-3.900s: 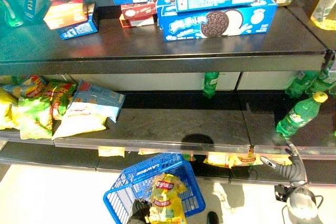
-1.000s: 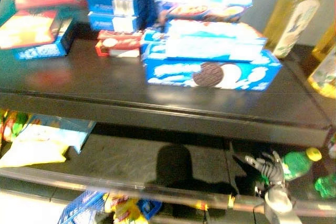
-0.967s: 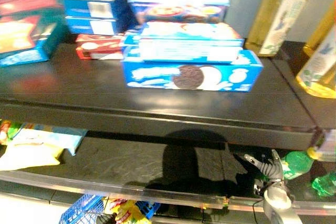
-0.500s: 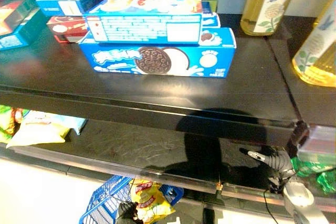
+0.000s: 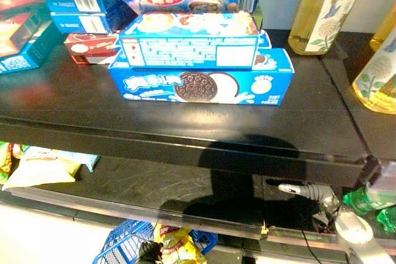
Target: Pick up the snacks into the basket
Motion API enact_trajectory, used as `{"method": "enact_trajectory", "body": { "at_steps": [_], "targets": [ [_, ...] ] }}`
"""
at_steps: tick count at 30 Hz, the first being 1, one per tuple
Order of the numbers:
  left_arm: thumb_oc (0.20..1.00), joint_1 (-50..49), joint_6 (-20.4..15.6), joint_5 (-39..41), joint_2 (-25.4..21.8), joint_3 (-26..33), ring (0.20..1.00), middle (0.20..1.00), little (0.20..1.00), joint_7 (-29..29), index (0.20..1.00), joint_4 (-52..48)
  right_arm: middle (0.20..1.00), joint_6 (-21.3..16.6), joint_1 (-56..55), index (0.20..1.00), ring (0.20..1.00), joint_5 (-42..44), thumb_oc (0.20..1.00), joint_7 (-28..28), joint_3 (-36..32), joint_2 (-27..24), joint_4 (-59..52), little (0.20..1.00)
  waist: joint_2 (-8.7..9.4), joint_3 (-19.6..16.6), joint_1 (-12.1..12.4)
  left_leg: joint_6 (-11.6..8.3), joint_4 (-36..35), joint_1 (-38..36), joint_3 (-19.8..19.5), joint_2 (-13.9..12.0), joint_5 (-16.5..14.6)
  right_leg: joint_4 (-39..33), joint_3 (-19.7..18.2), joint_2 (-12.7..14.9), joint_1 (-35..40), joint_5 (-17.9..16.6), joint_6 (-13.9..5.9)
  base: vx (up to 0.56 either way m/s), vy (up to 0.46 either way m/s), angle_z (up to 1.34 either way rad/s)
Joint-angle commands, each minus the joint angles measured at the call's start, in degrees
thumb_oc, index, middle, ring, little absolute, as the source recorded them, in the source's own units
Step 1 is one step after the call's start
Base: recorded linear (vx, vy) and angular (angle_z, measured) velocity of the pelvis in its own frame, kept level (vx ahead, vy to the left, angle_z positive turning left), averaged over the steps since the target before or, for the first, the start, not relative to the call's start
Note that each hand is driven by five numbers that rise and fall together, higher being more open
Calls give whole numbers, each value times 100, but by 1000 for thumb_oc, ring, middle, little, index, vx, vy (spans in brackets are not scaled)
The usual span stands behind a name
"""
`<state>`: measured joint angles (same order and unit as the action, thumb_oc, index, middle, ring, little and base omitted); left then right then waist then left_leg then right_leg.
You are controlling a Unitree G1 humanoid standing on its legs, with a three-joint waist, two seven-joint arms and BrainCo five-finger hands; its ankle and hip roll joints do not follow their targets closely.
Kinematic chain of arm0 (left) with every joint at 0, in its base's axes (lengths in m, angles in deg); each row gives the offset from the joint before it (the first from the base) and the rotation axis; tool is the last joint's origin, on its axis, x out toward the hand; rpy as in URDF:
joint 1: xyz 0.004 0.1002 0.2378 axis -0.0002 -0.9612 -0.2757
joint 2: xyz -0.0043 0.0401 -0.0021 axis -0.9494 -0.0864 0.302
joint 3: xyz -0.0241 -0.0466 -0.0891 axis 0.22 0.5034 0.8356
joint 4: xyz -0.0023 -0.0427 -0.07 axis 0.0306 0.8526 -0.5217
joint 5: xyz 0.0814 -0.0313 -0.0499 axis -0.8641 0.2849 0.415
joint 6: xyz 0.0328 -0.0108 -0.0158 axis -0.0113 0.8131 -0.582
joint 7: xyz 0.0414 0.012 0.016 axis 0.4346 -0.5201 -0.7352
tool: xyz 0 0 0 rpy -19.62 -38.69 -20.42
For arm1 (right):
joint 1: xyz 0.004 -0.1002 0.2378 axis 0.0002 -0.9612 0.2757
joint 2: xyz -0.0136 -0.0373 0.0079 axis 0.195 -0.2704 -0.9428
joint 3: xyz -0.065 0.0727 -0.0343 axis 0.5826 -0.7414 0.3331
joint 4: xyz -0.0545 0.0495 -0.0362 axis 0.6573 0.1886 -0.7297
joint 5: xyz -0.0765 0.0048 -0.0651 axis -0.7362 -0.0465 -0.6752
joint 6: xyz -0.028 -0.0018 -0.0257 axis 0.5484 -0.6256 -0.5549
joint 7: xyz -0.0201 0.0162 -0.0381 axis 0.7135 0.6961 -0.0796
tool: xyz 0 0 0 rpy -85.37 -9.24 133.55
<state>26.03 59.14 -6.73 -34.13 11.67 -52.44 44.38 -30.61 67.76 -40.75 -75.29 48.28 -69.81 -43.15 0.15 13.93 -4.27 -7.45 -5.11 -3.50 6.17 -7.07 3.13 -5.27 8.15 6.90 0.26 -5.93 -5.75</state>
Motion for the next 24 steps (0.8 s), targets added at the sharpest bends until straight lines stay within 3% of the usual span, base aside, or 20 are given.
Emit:
{"method": "enact_trajectory", "body": {
  "at_steps": [1,3,5,7,9,17,24],
  "targets": [
    [200,17,23,-590,-255,-325,200,200,200,166,200,531,1000,-42,-342,1000,1000,-403,1000,37,-335,-121,32,1000,227,-459,-107,148,11,-152,26,73,-317,388,-137,207,-126,414,-357,0,0,0],
    [200,-24,51,-610,-273,-304,200,200,200,169,200,533,1000,34,-450,1000,1000,-647,1000,98,-446,-88,252,1000,243,-489,-131,148,11,-165,36,64,-331,377,-160,202,-132,403,-366,0,0,0],
    [200,-61,95,-586,-282,-302,200,200,200,151,200,565,1000,178,-464,1000,1000,-781,1000,580,-673,74,965,1000,263,-513,-191,160,11,-198,101,55,-361,359,-238,188,-151,371,-372,-21,8,-7],
    [200,-59,94,-585,-282,-303,200,200,200,150,200,566,1000,175,-461,1000,1000,-781,1000,585,-671,75,971,1000,264,-510,-183,160,11,-203,108,54,-364,360,-245,186,-151,371,-372,-3,10,-18],
    [200,-86,145,-577,-296,-324,200,200,200,59,200,604,1000,266,-311,1000,1000,-709,1000,1406,-1114,346,1844,1000,236,-544,-308,176,11,-271,202,48,-418,322,-357,170,-162,347,-391,5,20,-19],
    [200,-114,181,-535,-280,-399,200,200,200,-56,200,580,1000,166,-144,1000,1000,-119,1000,2146,-1734,561,2531,1000,149,-543,-435,198,11,-362,341,48,-504,256,-544,153,-196,301,-419,9,12,-19],
    [200,-171,200,-547,-265,-457,200,200,200,-99,200,511,1000,147,-69,1000,1000,-151,1000,2597,-1928,605,2607,1000,44,-490,-507,213,11,-363,390,69,-531,231,-621,191,-255,257,-455,2,4,-3]
  ]
}}
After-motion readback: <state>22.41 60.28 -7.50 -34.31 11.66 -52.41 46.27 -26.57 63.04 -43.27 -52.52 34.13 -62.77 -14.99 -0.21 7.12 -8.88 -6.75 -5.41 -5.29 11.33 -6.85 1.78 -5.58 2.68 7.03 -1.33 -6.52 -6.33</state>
